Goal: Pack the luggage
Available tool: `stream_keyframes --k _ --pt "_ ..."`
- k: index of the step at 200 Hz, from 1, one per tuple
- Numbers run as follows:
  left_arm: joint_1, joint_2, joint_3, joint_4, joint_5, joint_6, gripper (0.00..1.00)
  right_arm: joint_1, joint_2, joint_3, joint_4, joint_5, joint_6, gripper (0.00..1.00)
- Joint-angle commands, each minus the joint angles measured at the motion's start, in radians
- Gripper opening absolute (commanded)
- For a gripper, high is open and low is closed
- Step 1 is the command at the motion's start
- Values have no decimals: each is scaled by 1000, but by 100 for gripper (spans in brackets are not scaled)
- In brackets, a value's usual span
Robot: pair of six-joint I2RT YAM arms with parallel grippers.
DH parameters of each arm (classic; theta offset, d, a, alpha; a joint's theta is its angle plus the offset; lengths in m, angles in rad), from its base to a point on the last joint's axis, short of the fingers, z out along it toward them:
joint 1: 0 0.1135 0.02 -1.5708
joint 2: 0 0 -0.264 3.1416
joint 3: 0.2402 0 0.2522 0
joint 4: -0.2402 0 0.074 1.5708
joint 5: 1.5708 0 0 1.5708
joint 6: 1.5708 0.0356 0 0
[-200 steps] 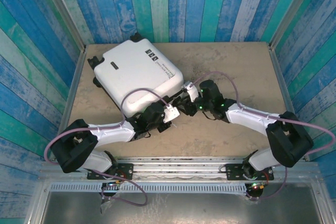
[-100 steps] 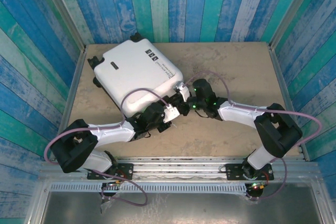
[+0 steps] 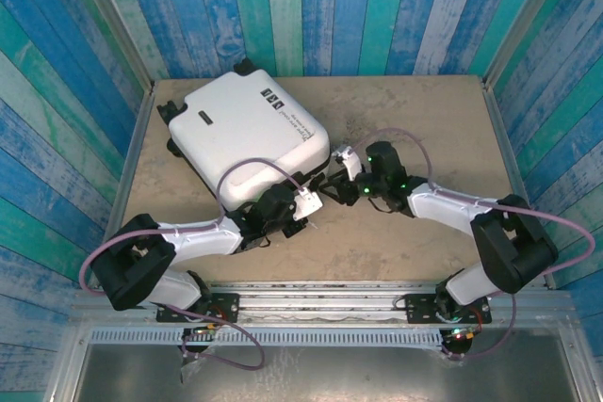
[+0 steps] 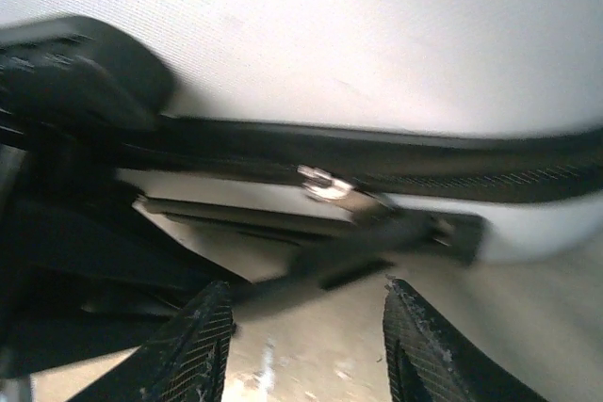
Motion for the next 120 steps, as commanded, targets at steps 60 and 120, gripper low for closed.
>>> stream_keyframes --k 60,120 --pt "-35 24 23 242 363 -113 0 -13 135 110 91 -235 -45 52" --pt "-35 36 33 227 377 -98 0 -12 232 158 78 -207 -78 51"
